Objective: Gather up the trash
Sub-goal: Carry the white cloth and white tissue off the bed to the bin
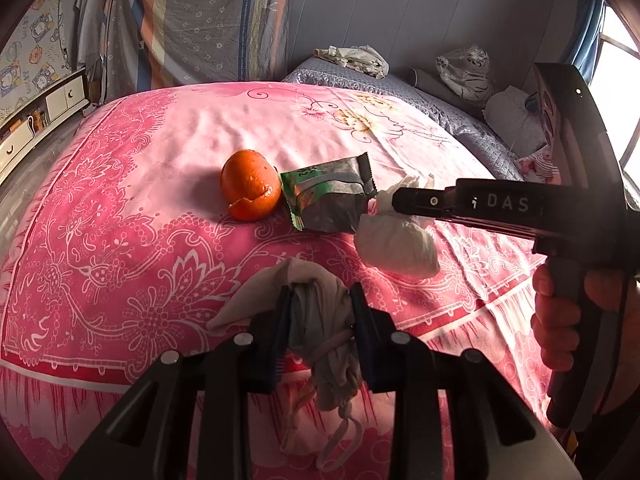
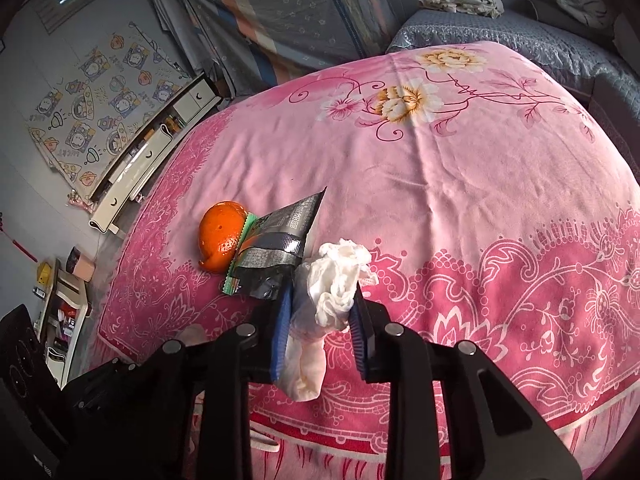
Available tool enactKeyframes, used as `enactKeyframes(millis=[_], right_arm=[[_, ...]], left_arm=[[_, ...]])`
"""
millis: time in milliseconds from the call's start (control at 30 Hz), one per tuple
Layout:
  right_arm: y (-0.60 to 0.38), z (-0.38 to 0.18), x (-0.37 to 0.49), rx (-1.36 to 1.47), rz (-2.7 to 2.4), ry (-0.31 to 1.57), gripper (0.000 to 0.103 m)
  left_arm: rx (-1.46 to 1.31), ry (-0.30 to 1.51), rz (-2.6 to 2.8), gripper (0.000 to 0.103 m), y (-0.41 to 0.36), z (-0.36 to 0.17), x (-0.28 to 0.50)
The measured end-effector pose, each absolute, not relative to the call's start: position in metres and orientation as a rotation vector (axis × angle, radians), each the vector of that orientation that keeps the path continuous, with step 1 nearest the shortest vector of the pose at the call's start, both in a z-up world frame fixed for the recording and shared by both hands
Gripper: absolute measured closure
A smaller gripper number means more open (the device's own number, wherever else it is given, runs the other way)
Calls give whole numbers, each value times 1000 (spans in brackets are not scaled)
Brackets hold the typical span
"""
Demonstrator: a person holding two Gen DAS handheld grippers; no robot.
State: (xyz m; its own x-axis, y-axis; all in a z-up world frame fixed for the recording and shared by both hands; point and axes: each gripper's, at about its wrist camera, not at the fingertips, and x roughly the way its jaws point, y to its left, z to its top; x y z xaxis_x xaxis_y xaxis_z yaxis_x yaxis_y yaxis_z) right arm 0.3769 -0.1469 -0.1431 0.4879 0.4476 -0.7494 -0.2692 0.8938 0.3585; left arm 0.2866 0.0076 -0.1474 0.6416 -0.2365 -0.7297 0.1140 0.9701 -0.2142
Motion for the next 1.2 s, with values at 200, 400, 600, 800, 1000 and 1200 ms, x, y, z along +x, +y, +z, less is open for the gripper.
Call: enactKeyframes(millis=[200,400,600,800,1000,1200], right_arm=[[-157,-127,368,213,427,938,78],[-166,-115,355,211,411,919,78],[-173,-101,339,211,408,894,78],[-183,-88,322,213,399,870,78],[-200,-73,303,219,378,838,78],[-224,-56,283,236,354,796,78]], left_arm=[[-152,811,-203,76,10,-129,274],[-151,774,-218,76,10,-113,258],[-141,715,-237,76,5,-92,240],[-136,669,-263,76,-5,-72,222],[-126,631,-299,76,-19,-56,204],[-100,577,-328,76,-34,-38,186]])
